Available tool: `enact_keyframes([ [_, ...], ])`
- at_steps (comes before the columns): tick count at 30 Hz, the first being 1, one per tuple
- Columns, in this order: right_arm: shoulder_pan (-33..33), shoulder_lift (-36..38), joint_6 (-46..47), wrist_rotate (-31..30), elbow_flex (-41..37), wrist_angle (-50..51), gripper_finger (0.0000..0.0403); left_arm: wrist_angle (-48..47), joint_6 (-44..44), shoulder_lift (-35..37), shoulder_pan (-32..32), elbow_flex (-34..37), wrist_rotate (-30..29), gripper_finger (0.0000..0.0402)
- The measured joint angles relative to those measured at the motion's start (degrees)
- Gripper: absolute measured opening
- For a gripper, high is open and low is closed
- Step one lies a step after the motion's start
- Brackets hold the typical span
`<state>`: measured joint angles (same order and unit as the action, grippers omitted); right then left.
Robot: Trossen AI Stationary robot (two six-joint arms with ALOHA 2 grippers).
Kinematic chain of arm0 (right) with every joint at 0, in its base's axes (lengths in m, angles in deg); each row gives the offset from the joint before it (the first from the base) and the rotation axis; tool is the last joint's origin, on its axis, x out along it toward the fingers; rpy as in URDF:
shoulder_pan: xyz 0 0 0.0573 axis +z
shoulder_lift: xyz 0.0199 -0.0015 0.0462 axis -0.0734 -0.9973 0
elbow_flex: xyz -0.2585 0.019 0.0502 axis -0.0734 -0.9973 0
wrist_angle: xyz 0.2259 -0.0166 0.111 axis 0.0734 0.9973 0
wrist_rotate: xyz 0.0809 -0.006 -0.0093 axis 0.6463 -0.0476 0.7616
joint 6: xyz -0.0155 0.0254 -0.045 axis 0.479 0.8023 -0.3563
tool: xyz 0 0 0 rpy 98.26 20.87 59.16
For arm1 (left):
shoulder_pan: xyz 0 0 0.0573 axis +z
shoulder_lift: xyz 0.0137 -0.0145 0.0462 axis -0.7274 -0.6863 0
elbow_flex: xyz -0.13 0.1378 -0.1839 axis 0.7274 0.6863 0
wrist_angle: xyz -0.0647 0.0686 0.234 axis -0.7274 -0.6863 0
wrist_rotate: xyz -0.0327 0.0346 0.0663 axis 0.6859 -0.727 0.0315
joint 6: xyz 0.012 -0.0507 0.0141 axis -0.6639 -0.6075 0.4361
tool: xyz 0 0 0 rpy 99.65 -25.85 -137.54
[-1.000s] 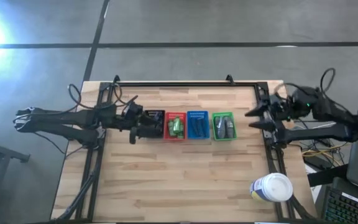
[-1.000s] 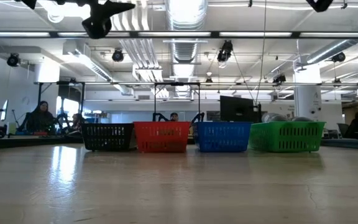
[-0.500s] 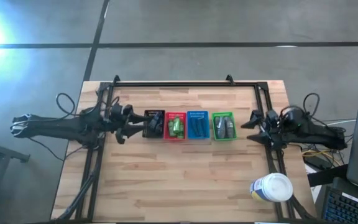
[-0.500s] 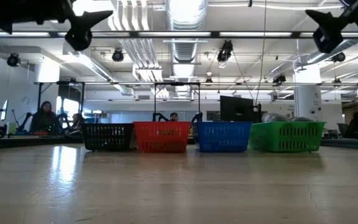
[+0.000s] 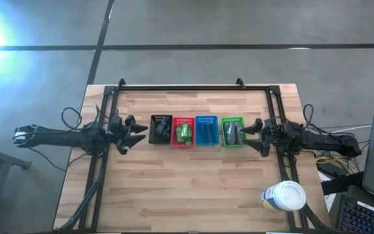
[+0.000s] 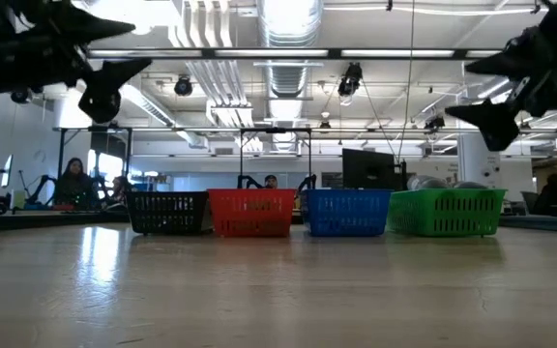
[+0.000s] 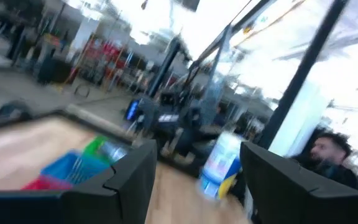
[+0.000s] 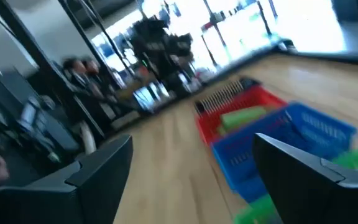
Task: Pick & Place Travel size toiletries
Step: Return to Home Position
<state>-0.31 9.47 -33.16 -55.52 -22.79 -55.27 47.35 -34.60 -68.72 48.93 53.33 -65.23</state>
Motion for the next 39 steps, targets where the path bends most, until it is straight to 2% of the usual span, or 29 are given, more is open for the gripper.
enact_keyframes([
  [3,0.0,-1.8,-0.1,-1.0,0.3,2.1,0.0333,-5.8,-0.3,1.2,0.5,0.1,-0.6,0.0237],
  [6,0.0,-3.6,-0.1,-1.2,0.7,2.1,0.0342,-9.3,-1.1,1.8,1.7,0.2,-4.2,0.0237],
  [10,0.0,-5.2,-0.1,-1.2,0.7,2.4,0.0353,-7.4,-11.6,2.4,3.3,0.2,-7.6,0.0236],
  [15,0.0,-6.5,-0.1,-1.2,0.7,2.3,0.0359,-6.2,-25.5,3.1,3.6,0.2,-8.0,0.0236],
  [18,0.0,-7.0,-0.1,-1.2,0.7,2.3,0.0355,-6.4,-28.9,3.1,3.6,0.2,-8.0,0.0235],
  [21,0.0,-7.4,-0.1,-1.2,0.7,2.3,0.0346,-6.6,-28.4,3.1,3.6,0.3,-7.9,0.0235],
  [23,0.0,-7.6,-0.1,-1.2,0.7,2.3,0.034,-7.6,-26.5,3.2,3.6,0.3,-5.8,0.0235],
  [25,0.0,-7.7,-0.1,-1.2,0.7,2.3,0.0334,-12.4,-20.6,5.4,2.5,0.3,-2.1,0.0235],
  [28,0.0,-7.7,-0.1,-1.2,0.7,2.3,0.0325,-22.2,-3.6,12.2,0.6,0.3,-1.2,0.0235],
  [30,0.0,-7.7,-0.1,-1.2,0.7,2.3,0.0319,-27.5,4.3,15.9,0.6,0.3,-3.0,0.0235],
  [35,0.0,-7.6,-0.1,-1.2,0.7,2.3,0.0303,-37.6,11.9,24.2,0.6,0.3,-4.8,0.0235],
  [39,0.0,-7.7,-0.1,-1.2,0.7,2.4,0.0292,-40.3,21.0,24.5,0.7,0.3,-0.1,0.0235],
])
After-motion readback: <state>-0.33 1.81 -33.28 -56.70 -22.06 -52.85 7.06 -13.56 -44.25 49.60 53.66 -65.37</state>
